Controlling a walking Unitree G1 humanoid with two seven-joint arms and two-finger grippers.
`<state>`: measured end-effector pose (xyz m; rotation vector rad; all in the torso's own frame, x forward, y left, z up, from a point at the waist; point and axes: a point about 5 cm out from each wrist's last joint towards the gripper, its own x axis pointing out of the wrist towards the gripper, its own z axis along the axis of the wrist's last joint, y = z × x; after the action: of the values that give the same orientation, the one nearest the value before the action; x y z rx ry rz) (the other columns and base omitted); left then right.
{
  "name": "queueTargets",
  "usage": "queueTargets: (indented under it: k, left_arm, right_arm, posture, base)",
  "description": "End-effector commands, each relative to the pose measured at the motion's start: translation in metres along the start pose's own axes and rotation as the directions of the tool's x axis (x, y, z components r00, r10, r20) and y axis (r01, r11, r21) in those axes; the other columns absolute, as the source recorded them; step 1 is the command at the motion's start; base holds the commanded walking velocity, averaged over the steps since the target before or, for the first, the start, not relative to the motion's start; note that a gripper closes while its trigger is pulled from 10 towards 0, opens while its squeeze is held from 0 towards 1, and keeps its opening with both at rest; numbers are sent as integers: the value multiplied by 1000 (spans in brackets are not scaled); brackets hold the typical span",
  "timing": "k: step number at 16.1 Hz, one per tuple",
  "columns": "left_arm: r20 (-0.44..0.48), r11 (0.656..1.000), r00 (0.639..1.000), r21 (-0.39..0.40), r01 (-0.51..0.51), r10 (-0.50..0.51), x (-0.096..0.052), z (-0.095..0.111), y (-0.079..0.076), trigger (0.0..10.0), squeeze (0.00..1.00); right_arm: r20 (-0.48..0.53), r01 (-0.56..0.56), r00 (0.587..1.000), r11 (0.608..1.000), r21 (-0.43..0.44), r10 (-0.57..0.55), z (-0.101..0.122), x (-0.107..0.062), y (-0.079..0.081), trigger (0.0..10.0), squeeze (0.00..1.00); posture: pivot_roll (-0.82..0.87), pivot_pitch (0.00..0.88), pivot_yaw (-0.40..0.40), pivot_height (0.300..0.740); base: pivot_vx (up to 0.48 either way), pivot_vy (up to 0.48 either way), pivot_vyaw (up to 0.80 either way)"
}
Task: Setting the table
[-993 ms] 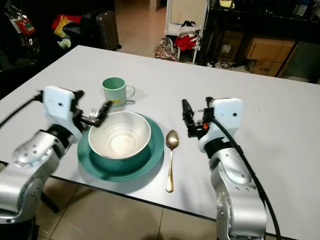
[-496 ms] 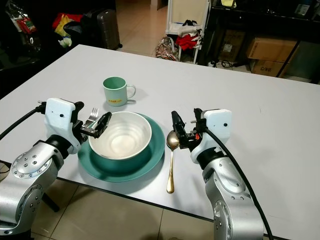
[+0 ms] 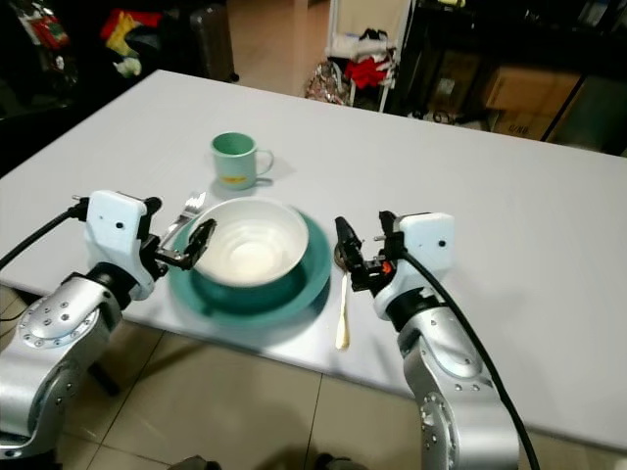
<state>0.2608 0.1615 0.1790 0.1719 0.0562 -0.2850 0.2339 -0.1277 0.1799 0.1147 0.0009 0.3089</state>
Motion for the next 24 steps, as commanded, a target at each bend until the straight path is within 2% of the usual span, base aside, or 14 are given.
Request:
queueTargets:
  k: [1, 11, 15, 20, 24]
  left_arm:
    - [13, 1000, 1000, 3, 13, -13, -1, 3, -3, 10000, 0]
    - [7, 999, 999, 24, 33, -33, 2, 5, -2, 10000, 0]
    - [-9, 999, 999, 17, 37, -37, 0, 0, -2, 10000, 0]
    - [-63, 1000, 998, -16, -14, 13, -9, -20, 6, 10000, 0]
    - [-144, 991, 981, -30, -133, 128, -31, -55, 25, 10000, 0]
  right_arm:
    - [21, 0, 1000, 1000, -2, 0, 4, -1, 0, 10000, 0]
    - [4, 35, 999, 999, 20, -35, -3, -5, -1, 10000, 0]
    - [-10, 46, 999, 999, 12, -46, -8, -9, -5, 10000, 0]
    - [-23, 36, 999, 999, 11, -36, -18, -13, -11, 10000, 0]
    - [-113, 85, 990, 996, -13, -86, -55, -27, -36, 10000, 0]
  posture:
    - [-132, 0, -25, 740]
    - [-135, 0, -10, 740]
    - [-141, 0, -10, 740]
    - [-133, 0, -28, 740]
    - [-130, 0, -42, 740]
  base:
    - [-262, 0, 0]
    - [-260, 0, 0]
    - [-259, 0, 0]
    - [-259, 0, 0]
    - [-260, 0, 0]
